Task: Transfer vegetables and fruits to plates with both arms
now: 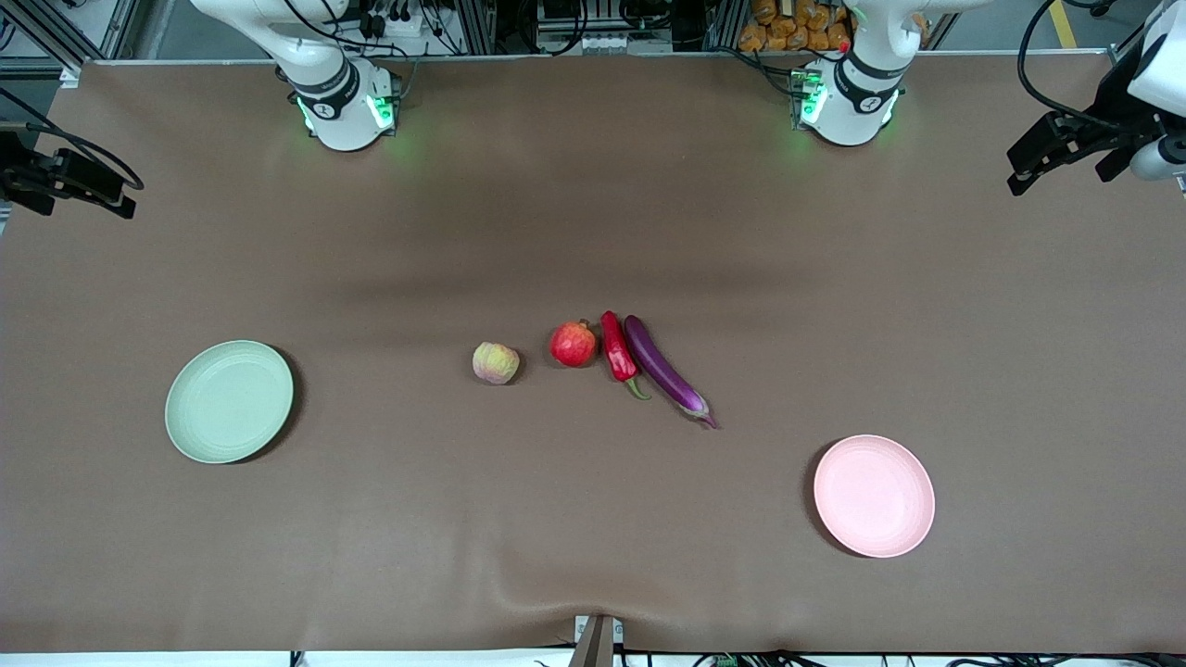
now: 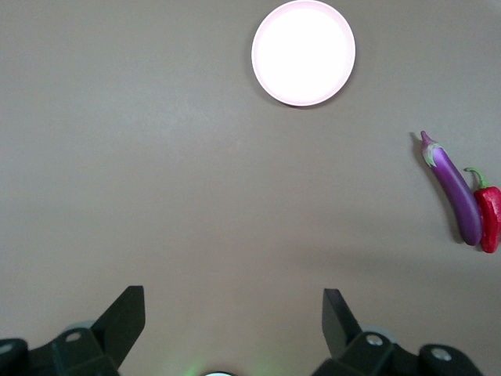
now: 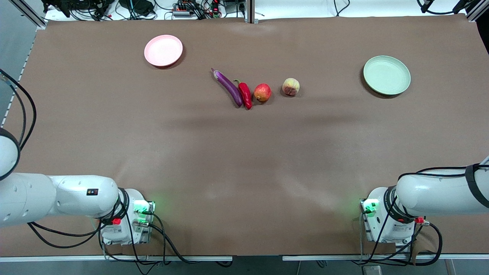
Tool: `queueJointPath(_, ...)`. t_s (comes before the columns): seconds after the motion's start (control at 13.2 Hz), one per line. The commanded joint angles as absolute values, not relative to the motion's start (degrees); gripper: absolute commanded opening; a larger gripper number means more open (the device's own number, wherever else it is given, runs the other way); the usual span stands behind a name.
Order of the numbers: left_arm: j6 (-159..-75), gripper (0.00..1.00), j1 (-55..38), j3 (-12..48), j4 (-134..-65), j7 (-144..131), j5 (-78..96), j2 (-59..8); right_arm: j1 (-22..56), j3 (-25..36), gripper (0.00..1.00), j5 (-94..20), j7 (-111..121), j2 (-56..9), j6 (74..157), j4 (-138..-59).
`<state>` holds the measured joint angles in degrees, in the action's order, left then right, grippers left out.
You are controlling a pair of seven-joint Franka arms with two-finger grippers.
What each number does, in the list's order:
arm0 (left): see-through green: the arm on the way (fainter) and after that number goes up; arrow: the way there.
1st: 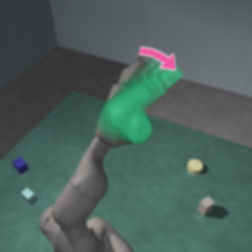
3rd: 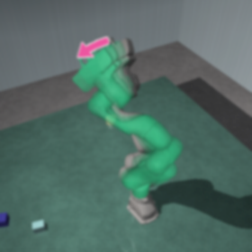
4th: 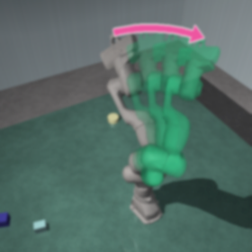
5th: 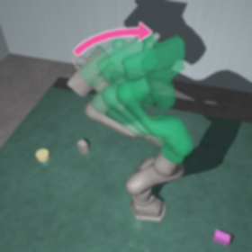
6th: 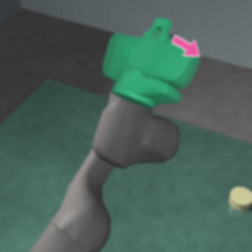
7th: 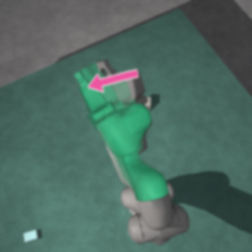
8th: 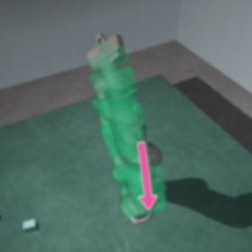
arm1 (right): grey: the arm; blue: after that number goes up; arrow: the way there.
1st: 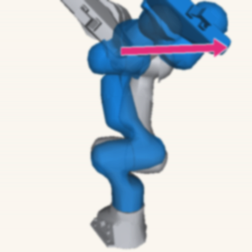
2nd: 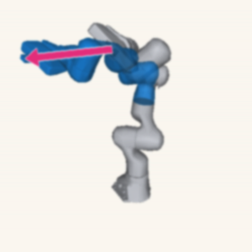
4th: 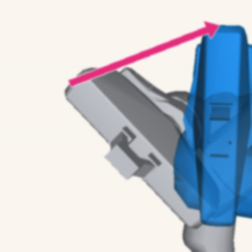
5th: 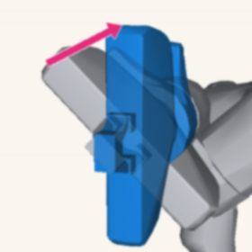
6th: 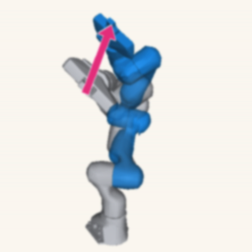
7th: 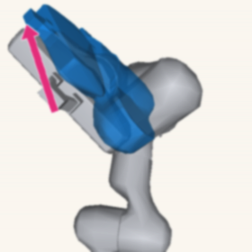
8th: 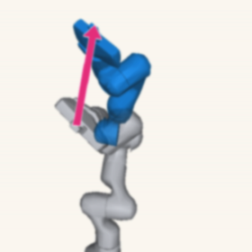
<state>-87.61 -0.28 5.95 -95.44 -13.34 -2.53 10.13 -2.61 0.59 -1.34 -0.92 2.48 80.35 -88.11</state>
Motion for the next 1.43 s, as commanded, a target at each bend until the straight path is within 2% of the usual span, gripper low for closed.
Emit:
queueJointPath(0.0,-85.69,1.0,-0.26,6.06,-92.81,-11.87,-1.5,8.26,-2.37,0.7,1.0,-1.67,-2.11,2.11,80.24,-87.28)
queueJointPath(1.36,-84.64,1.0,-0.79,6.76,-93.78,-11.87,-1.23,6.43,-1.14,0.62,1.0,-1.67,-1.76,-0.79,80.51,-87.19)
